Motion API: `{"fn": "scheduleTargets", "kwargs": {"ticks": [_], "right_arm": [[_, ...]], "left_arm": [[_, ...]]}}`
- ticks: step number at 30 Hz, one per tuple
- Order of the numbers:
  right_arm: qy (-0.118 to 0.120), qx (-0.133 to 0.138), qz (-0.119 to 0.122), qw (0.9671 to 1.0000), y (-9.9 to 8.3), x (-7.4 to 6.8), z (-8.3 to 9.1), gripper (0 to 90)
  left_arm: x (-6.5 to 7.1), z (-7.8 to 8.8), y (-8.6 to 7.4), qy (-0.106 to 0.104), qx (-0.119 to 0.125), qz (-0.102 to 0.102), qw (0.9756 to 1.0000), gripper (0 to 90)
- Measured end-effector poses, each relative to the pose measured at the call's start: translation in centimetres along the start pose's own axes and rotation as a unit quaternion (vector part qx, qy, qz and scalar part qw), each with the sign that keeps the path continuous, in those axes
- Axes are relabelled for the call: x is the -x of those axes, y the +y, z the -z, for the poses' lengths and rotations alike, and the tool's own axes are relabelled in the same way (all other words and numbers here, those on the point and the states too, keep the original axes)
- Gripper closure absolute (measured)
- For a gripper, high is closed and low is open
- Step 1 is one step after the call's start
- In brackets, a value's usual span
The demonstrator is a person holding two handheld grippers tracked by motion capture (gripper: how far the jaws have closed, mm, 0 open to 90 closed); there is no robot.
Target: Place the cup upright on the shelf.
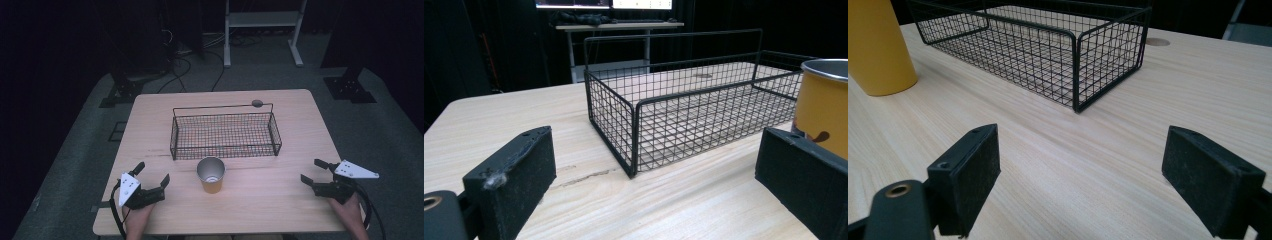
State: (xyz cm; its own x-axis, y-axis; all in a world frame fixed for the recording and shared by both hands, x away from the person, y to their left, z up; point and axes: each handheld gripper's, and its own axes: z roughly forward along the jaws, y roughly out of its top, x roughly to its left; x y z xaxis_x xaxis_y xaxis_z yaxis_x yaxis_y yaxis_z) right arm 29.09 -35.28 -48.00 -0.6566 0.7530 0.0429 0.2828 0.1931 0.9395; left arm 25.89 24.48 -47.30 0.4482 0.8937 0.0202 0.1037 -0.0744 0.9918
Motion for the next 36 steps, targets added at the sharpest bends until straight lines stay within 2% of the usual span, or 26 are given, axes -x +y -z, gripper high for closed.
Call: {"fn": "scheduleTargets", "kwargs": {"ticks": [7,17,20,36], "right_arm": [[-0.002,-0.001,0.002,1.0000,0.0,-0.1,0.0,14.5],[-0.002,-0.003,0.001,1.0000,0.0,0.0,-0.1,14.5],[-0.002,-0.003,0.002,1.0000,0.0,-0.1,-0.1,14.5],[-0.001,0.000,-0.004,1.0000,0.0,0.1,0.0,14.5]], "left_arm": [[0.1,0.2,0.1,-0.007,0.003,0.004,1.0000,2.1],[0.7,0.0,0.3,-0.021,0.000,-0.004,0.9998,2.1],[1.0,0.0,0.5,-0.023,0.001,-0.013,0.9996,2.1],[2.2,-0.4,0.7,-0.052,0.000,-0.022,0.9984,1.4]]}}
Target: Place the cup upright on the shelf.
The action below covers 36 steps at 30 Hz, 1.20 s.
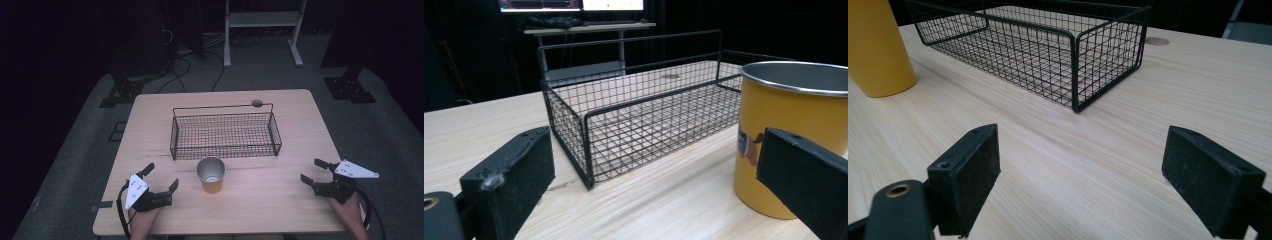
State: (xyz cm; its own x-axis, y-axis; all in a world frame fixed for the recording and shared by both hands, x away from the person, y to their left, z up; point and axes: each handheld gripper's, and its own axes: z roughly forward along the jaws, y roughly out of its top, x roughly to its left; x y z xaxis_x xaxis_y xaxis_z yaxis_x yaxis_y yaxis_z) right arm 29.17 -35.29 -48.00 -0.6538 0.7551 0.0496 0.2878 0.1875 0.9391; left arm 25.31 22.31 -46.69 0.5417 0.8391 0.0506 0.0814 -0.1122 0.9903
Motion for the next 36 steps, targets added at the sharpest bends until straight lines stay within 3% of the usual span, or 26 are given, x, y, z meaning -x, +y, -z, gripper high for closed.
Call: {"fn": "scheduleTargets", "kwargs": {"ticks": [12,36], "right_arm": [[0.000,0.001,-0.004,1.0000,0.0,0.1,0.0,14.5],[0.003,0.004,-0.006,1.0000,0.0,0.2,0.1,14.5]], "left_arm": [[1.4,-0.6,0.4,-0.045,-0.001,-0.015,0.9989,0.2],[3.7,-2.0,0.6,-0.101,-0.004,-0.026,0.9946,0.2]]}}
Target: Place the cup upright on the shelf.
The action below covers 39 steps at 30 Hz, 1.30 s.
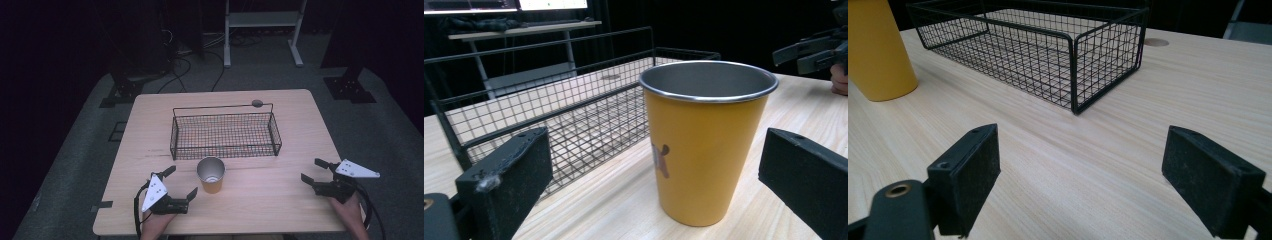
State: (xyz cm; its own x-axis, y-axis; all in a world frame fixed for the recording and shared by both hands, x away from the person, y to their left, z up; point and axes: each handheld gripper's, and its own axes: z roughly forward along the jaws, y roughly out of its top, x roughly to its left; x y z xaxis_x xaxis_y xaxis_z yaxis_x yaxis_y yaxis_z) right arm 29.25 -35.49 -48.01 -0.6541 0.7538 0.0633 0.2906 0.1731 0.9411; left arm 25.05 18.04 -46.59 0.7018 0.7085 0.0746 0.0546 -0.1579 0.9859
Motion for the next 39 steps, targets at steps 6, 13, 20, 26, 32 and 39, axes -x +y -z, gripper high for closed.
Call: {"fn": "scheduleTargets", "kwargs": {"ticks": [6,13,20,26,32,39], "right_arm": [[-0.001,0.000,0.000,1.0000,0.0,0.0,0.0,14.5],[-0.001,0.000,-0.001,1.0000,0.0,0.0,0.0,14.5],[-0.001,-0.001,0.000,1.0000,0.0,0.0,0.0,14.5],[-0.002,-0.003,0.002,1.0000,0.0,-0.1,-0.1,14.5],[-0.001,-0.002,0.001,1.0000,0.0,-0.1,-0.1,14.5],[0.000,-0.002,0.002,1.0000,0.0,-0.1,-0.1,14.5]], "left_arm": [[0.6,-0.7,0.1,-0.016,-0.004,-0.007,0.9998,0.2],[1.2,-1.5,0.1,-0.029,-0.009,-0.009,0.9995,0.2],[1.5,-2.4,0.2,-0.045,-0.017,-0.006,0.9988,0.2],[1.7,-3.5,0.1,-0.052,-0.030,-0.007,0.9982,0.2],[1.6,-4.4,0.0,-0.053,-0.035,0.001,0.9980,0.2],[1.7,-5.1,0.0,-0.054,-0.039,0.002,0.9978,0.2]]}}
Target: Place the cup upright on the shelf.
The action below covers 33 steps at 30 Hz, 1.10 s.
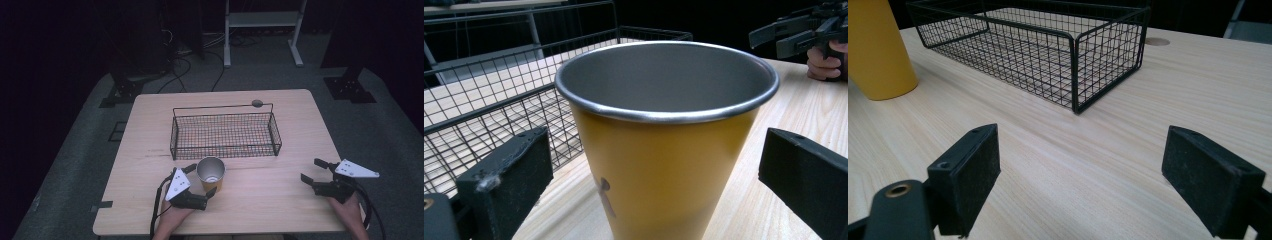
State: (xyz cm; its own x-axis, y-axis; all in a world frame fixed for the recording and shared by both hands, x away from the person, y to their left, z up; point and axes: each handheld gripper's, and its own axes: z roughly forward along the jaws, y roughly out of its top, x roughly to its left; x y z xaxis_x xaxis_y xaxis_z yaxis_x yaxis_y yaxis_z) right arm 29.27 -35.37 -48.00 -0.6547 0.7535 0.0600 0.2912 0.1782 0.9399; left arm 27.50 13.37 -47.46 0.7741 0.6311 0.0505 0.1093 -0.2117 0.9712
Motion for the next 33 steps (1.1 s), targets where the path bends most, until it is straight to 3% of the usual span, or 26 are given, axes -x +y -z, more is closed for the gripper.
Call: {"fn": "scheduleTargets", "kwargs": {"ticks": [20,25,29,33], "right_arm": [[0.001,-0.001,0.001,1.0000,0.0,0.0,0.0,14.5],[0.001,-0.001,0.002,1.0000,0.0,-0.1,0.0,14.5],[0.001,-0.001,0.002,1.0000,0.0,0.0,0.0,14.6],[0.001,-0.001,0.001,1.0000,0.0,0.0,0.0,14.6]], "left_arm": [[0.2,-2.0,1.0,0.007,-0.003,-0.004,1.0000,0.3],[0.0,-1.9,1.1,0.004,0.006,0.006,1.0000,4.3],[-0.1,-1.8,1.3,-0.002,0.013,0.000,0.9999,11.4],[0.0,-1.7,1.4,-0.004,0.014,0.007,0.9999,11.8]]}}
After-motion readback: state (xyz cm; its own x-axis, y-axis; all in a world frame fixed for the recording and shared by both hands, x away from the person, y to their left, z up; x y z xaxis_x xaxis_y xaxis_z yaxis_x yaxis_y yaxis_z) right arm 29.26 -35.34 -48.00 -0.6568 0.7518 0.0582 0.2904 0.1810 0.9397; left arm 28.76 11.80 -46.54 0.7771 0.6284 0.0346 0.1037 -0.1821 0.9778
